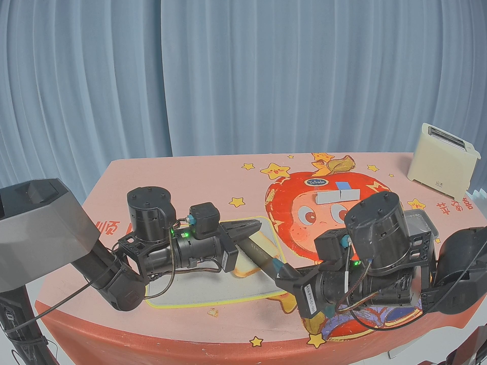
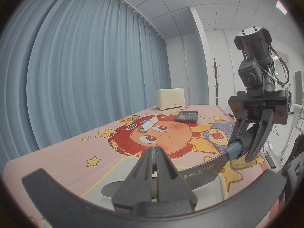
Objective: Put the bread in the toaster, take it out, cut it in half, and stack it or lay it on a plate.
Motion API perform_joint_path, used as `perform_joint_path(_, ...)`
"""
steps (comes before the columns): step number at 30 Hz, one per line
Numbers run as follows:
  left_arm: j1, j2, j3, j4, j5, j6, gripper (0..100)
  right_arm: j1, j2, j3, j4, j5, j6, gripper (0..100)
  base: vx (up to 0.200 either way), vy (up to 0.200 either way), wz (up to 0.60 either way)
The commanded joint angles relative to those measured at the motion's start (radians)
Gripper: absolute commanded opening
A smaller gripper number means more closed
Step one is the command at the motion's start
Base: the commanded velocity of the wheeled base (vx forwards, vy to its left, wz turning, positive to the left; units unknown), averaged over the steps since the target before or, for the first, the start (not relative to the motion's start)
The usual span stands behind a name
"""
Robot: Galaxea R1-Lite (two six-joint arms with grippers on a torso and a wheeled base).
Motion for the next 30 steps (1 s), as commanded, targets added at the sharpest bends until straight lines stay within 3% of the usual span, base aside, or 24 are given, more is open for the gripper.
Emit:
perform_joint_path(1,0.004,0.002,0.001,0.005,0.000,0.000,0,0.000,0.001,-0.004,-0.001,0.000,-0.001,0,0.000,0.000,0.00)
perform_joint_path(12,0.007,0.083,-0.016,0.001,0.000,-0.002,0,0.000,0.002,0.002,-0.001,0.001,0.001,0,0.000,0.000,0.00)
perform_joint_path(30,0.002,0.054,0.000,-0.002,0.000,0.000,0,0.000,0.020,0.030,-0.001,0.001,0.002,0,0.000,0.000,0.00)
